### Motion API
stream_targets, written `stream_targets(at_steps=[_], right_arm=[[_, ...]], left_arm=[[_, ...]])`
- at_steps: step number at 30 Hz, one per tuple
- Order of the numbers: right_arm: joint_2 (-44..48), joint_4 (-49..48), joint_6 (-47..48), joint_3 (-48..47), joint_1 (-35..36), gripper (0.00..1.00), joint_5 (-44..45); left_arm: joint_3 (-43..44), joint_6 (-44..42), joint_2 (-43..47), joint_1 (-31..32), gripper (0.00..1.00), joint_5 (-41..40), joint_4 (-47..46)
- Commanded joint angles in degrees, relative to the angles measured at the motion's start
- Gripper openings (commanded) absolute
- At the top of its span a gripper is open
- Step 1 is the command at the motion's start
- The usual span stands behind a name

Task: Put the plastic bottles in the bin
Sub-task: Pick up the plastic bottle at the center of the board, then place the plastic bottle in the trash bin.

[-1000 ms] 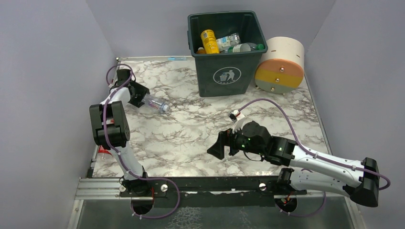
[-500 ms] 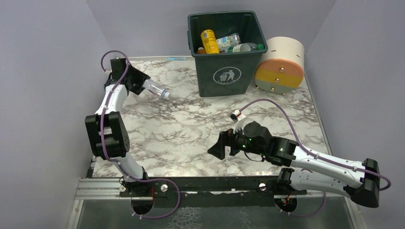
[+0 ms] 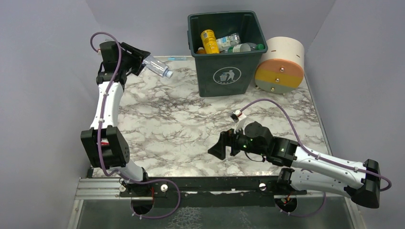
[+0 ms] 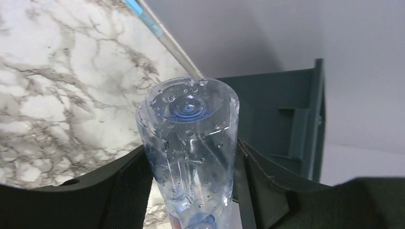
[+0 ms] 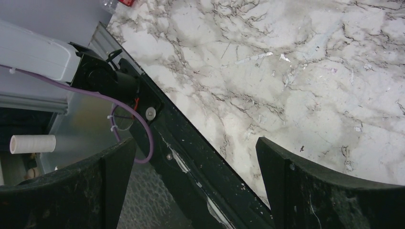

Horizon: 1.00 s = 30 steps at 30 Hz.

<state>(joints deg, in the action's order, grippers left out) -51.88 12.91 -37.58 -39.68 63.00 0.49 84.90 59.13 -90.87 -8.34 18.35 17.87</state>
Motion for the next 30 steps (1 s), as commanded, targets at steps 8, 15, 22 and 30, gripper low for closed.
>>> stream_targets(at_steps=[8, 15, 22, 30], right_arm=[[2.2, -1.7, -1.3, 2.0, 0.2, 1.00, -1.3], [2.2, -1.7, -1.5, 2.1, 0.2, 1.00, -1.4], [2.4, -2.2, -2.0, 2.6, 0.2, 0.99, -1.7], [3.7, -2.1, -2.7, 3.6, 0.2, 0.99, -1.6]], left_arm=[[7.0, 5.1, 3.1, 3.2, 0.61, 2.3, -5.8], [13.3, 6.0, 1.0, 7.4, 0.61, -0.3, -7.0], [18.4, 6.7, -1.8, 12.9, 0.61, -3.5, -8.1], [23.9, 7.0, -5.1, 18.5, 0.61, -8.4, -10.7]])
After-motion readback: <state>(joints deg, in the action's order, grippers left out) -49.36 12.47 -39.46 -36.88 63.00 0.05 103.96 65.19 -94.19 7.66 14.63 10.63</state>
